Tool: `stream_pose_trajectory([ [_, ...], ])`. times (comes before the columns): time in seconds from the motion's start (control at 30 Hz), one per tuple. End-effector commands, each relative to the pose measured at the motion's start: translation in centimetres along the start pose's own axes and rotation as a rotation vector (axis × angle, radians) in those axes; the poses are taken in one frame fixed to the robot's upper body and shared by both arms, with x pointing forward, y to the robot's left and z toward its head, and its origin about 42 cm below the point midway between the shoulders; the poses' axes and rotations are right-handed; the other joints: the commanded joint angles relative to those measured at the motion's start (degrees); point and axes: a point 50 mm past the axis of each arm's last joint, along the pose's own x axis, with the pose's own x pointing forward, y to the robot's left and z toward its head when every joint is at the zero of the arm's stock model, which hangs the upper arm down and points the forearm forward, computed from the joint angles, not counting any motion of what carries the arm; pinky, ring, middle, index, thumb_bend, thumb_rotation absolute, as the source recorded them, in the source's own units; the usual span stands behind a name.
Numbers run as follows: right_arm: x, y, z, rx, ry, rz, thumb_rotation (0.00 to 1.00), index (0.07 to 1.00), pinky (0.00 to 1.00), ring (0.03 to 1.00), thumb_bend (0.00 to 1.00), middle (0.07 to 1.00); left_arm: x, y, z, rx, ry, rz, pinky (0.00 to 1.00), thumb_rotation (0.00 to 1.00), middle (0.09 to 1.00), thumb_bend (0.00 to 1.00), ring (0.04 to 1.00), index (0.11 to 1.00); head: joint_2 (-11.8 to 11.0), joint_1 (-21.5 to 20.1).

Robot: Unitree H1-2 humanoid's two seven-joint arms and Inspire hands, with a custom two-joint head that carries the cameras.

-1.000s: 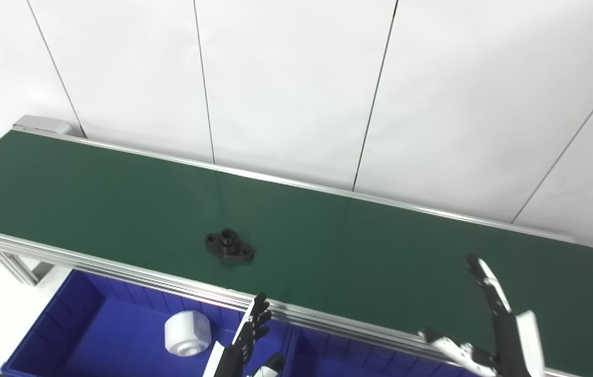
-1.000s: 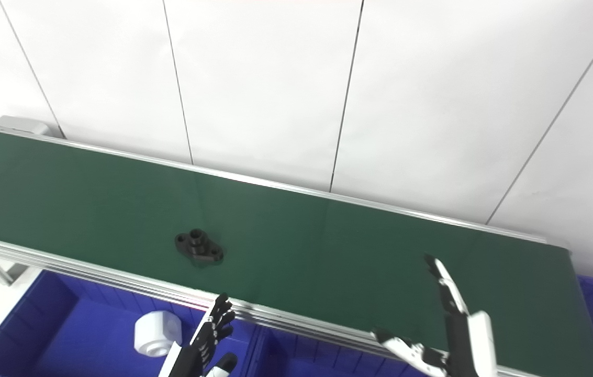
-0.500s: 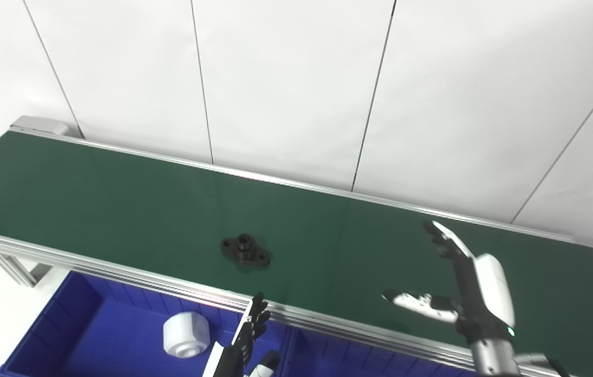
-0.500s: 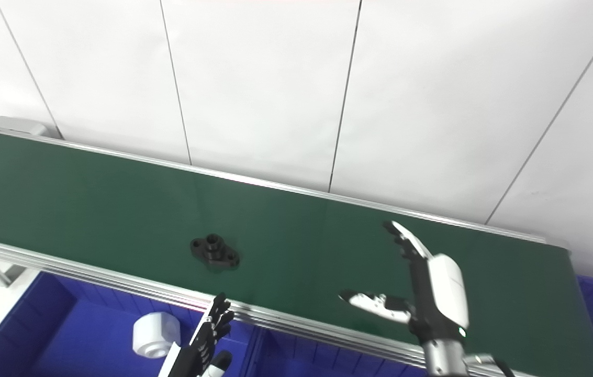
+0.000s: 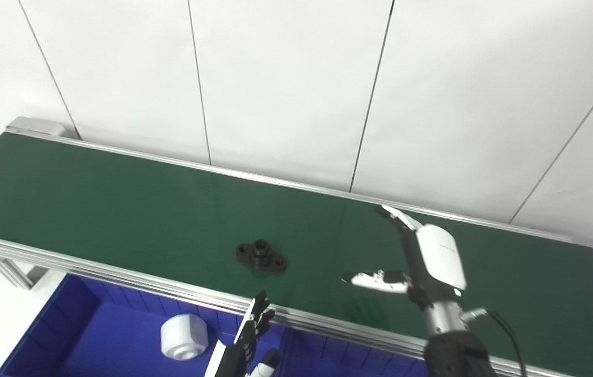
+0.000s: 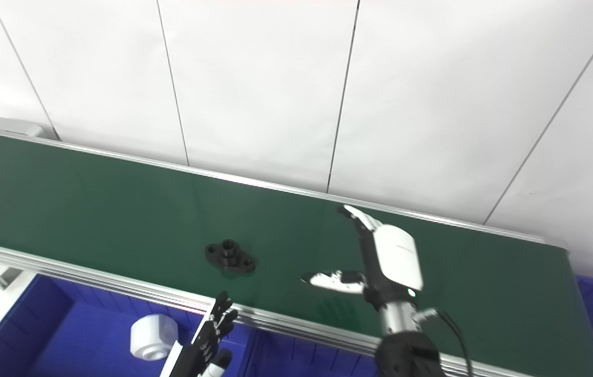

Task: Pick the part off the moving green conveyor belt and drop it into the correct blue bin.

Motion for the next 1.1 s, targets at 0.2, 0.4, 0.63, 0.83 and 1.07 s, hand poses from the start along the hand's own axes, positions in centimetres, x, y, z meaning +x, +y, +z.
stream_pose_trajectory([
  [0.2,3.0,0.8,2.5,-0.113,-0.007,-0.005,0.4,0.815,0.79,0.794,0.98,0.808,0.1,-0.4,1.3,-0.035,-0.069,0.0,0.94,0.86,0.965,0.68,0.928,1.0,0.74,-0.48],
  [0.4,4.0,2.4,2.7,-0.117,0.012,0.021,0.41,0.803,0.78,0.782,0.98,0.789,-0.2,-0.5,1.5,-0.034,-0.071,-0.002,0.92,0.86,0.947,0.69,0.921,1.0,1.17,-0.19],
  [0.63,4.6,3.5,2.3,-0.116,0.034,0.05,0.4,0.791,0.78,0.766,0.98,0.769,-0.6,-0.5,1.7,-0.021,-0.067,-0.002,0.92,0.88,0.931,0.7,0.913,1.0,1.66,0.15],
  [0.83,4.8,4.1,2.1,-0.11,0.05,0.074,0.4,0.782,0.78,0.737,0.97,0.745,-0.8,-0.5,1.9,-0.02,-0.07,-0.001,0.91,0.87,0.917,0.69,0.901,1.0,1.97,0.34],
  [1.07,5.2,5.1,1.5,-0.11,0.08,0.14,0.42,0.75,0.73,0.689,0.98,0.709,-1.1,-0.5,2.2,-0.016,-0.069,-0.002,0.9,0.88,0.91,0.68,0.891,1.0,2.87,1.13],
])
